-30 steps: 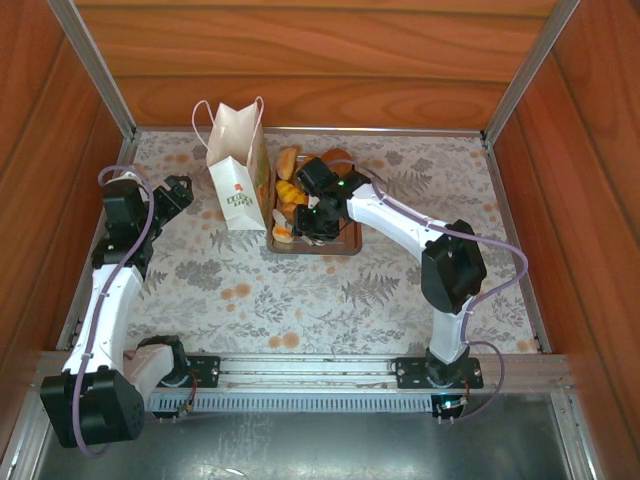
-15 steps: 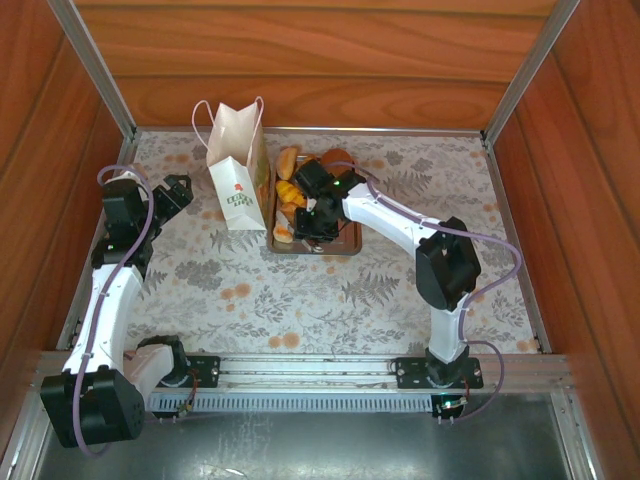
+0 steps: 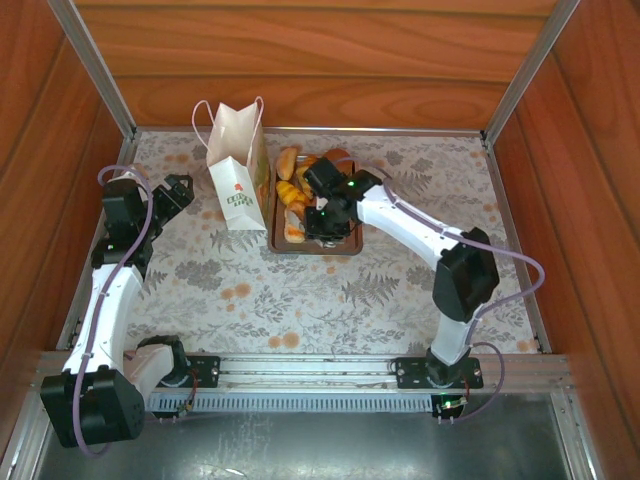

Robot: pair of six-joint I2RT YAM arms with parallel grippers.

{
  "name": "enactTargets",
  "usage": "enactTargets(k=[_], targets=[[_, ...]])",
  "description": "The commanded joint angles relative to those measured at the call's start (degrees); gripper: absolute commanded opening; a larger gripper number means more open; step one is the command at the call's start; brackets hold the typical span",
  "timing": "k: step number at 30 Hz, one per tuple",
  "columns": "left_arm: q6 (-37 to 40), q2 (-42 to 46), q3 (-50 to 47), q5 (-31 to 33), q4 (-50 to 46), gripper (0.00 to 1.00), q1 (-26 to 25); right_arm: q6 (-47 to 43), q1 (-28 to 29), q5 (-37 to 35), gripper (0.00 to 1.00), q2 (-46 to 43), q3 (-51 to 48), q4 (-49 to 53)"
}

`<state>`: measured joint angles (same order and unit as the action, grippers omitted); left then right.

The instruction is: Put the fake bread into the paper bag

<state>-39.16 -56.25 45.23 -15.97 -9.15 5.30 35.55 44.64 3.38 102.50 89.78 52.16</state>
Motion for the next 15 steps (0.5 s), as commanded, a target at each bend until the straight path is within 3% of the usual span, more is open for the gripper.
enactTargets(k=[1, 9, 15], targets=[[-1.2, 0.2, 3.1, -2.3, -1.2, 0.96, 0.7, -2.6, 0.0, -2.7, 0.41, -4.8, -1.5, 0.7], [2.7, -1.6, 13.6, -8.1, -8.1, 0.96, 0.8, -7.4, -1.4, -5.3, 0.41, -14.7, -1.3, 0.7], [2.9, -8.1, 22.5, -14.3, -10.4, 0.91, 0.7, -12.0, -2.0, -6.2, 0.41, -17.9, 6.2, 2.2]])
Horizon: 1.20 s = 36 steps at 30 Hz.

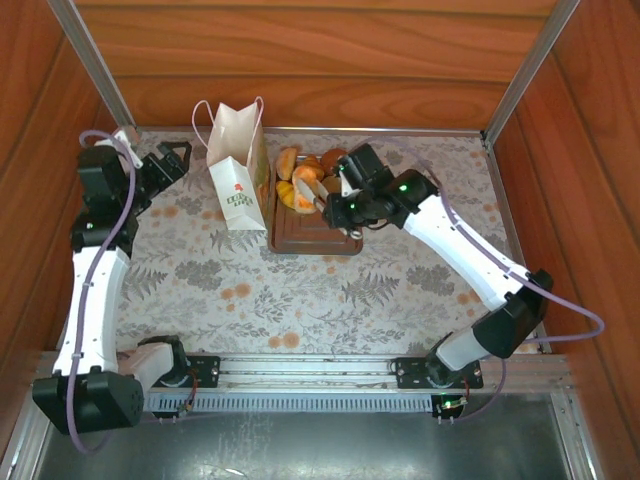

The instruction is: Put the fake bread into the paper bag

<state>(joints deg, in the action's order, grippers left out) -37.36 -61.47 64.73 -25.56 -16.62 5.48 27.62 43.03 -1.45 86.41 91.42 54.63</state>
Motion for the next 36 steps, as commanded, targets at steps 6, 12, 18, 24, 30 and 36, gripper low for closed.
enactTargets(k=[6, 12, 18, 24, 30, 36], targets=[[1.2, -9.9, 8.4, -6.6, -3.2, 0.86, 0.2, -7.9, -0.4, -0.8, 0.41, -1.2, 14.8, 0.5], [1.9, -16.1, 11.2, -6.9, -3.3, 0.83, -0.7, -10.5, -0.4, 1.0, 0.41, 2.1, 24.0, -1.5], [2.5, -20.3, 12.9, -6.3, -3.2, 0.79, -2.3, -11.3, 0.1, 6.2, 0.41, 10.6, 35.1, -3.2], [2.6, -23.7, 14.0, -5.9, -3.2, 0.73, -3.7, -11.8, 1.2, 8.2, 0.4, 20.7, 47.4, -2.8], [3.1, -25.1, 13.8, -3.6, -3.3, 0.63, -4.0, -12.5, 1.5, 6.7, 0.4, 29.2, 55.1, -1.2], [3.3, -25.4, 13.4, -2.1, -3.3, 0.53, -4.0, -12.7, 1.7, 5.5, 0.4, 33.8, 54.8, -2.0]])
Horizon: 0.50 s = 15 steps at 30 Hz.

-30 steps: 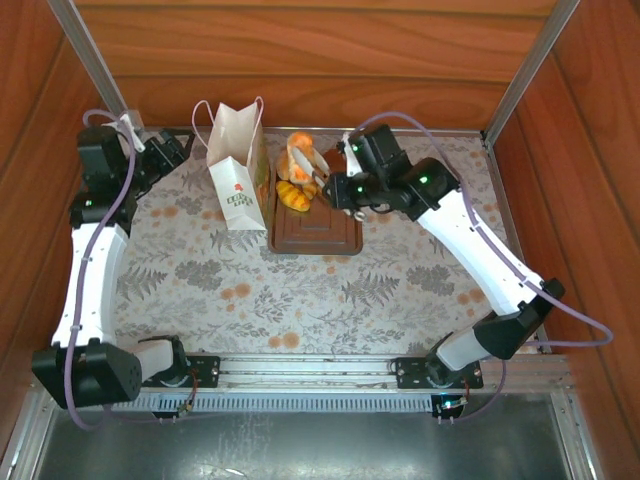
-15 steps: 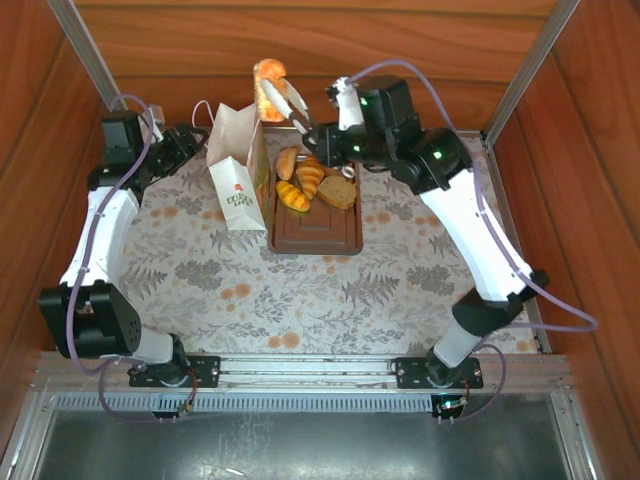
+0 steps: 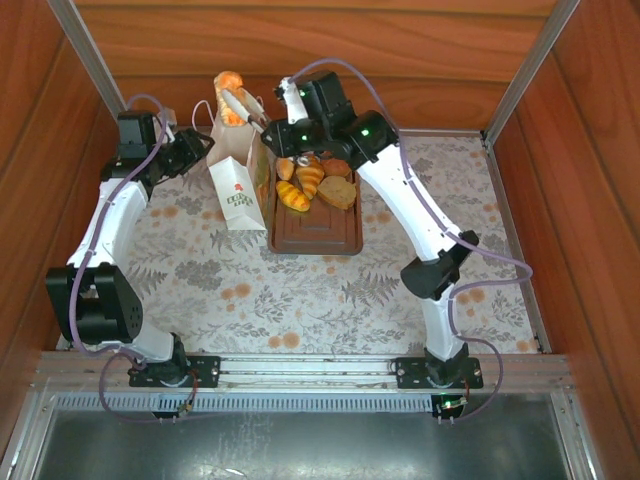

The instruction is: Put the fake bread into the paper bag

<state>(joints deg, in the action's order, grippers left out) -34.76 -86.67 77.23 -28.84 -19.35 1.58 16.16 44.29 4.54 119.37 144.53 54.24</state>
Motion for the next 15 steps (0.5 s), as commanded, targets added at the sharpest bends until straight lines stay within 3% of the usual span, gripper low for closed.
enactTargets(k=[1, 15], targets=[[0.7, -0.2, 0.9, 1.4, -0.5, 0.51, -0.1, -1.3, 0.5, -0.8, 0.4, 1.4, 1.6, -1.5], [-0.7, -2.6, 0.9, 1.5, -0.5, 0.33, -0.2, -2.8, 0.6, -1.4, 0.42, 6.2, 1.3, 0.4]])
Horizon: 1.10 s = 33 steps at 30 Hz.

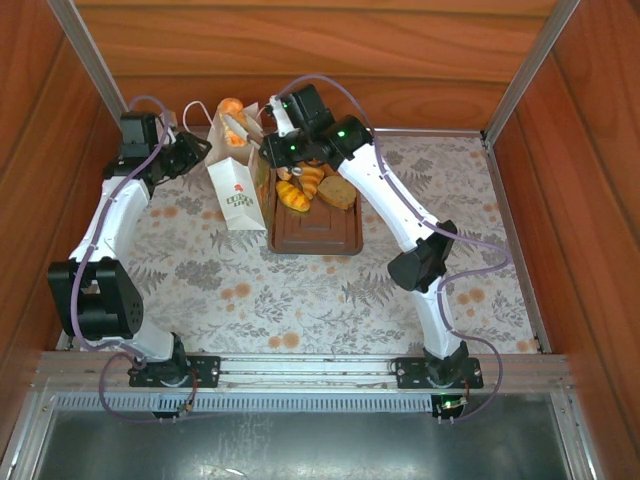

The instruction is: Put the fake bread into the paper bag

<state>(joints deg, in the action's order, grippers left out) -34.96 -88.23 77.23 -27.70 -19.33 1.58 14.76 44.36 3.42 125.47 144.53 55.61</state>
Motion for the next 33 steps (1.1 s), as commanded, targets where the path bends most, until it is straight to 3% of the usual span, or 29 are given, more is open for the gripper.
enactTargets(k=[1, 16, 20, 27, 33], targets=[[-0.6, -1.2, 0.9, 0.3, -0.4, 0.32, -0.3, -1.5, 0.6, -0.1, 0.43, 0.1, 1.1, -0.9], [-1.2, -0.7, 0.5, 1.3, -0.2, 0.3, -0.8, -1.1, 0.6, -2.3, 0.57, -0.5, 0.9, 2.0], [-1.1, -0.2, 0.4, 1.6, -0.1, 0.31, -0.7, -1.0, 0.7, -1.4, 0.55, -1.8, 0.8, 1.3], [-0.6, 2.1, 0.0, 1.3, -0.1, 0.44, -0.7, -0.6, 0.5, 0.7, 0.53, -8.2, -3.1, -2.7], [0.4, 4.8, -0.5, 0.9, -0.1, 0.71, -0.7, -0.8, -0.1, 2.5, 0.54, -15.4, -6.7, -3.9]])
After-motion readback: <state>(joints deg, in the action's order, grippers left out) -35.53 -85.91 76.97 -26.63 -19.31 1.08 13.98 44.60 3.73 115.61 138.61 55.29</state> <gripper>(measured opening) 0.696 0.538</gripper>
